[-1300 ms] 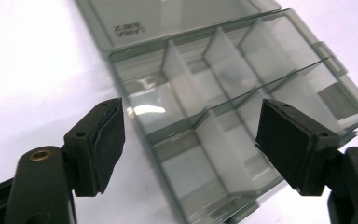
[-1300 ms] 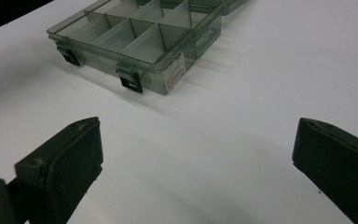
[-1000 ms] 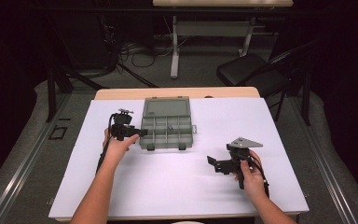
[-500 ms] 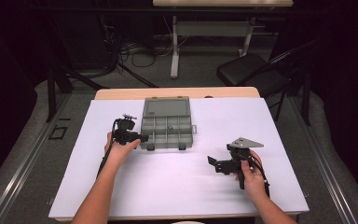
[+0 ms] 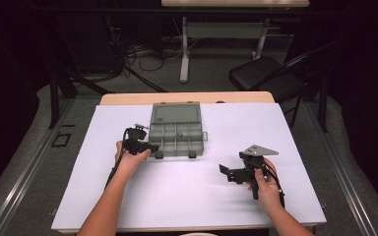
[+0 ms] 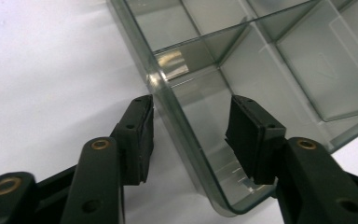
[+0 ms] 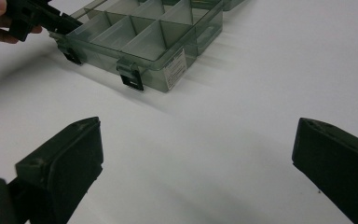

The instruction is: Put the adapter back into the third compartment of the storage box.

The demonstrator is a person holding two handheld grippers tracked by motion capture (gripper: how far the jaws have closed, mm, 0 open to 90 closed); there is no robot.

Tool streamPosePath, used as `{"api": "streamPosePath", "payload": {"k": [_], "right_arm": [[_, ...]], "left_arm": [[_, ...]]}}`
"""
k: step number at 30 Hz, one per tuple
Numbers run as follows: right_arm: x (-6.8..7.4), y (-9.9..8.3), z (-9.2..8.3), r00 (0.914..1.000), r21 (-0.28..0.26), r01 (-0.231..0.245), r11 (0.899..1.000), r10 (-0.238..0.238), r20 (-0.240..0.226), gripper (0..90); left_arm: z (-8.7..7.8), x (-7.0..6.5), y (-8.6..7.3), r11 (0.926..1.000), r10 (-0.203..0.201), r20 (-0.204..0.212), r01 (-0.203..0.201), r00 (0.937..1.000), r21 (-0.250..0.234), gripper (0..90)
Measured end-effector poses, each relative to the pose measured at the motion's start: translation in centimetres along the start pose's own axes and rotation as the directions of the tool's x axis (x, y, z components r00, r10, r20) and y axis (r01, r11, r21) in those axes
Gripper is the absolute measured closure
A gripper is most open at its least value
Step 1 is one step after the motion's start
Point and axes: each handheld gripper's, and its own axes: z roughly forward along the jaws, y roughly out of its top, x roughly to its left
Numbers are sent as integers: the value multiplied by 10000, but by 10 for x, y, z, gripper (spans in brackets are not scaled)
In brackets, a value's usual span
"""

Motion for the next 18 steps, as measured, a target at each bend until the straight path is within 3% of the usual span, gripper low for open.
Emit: {"api": "streamPosePath", "payload": {"k": [10,15,18], "right_arm": [[-1,0,2,9999,72,-158,9998,159,-28,17],[-5,4,2,9964,225,-543,9983,556,-645,20],[-9,11,1,9943,272,-804,9964,820,-677,20]], "left_arm": [[-1,0,-1,10000,-51,-11,51,10000,-5,532],[-1,1,-1,10000,-69,10,69,10000,-12,532],[0,0,-1,9999,-117,-26,117,9999,-19,533]]}}
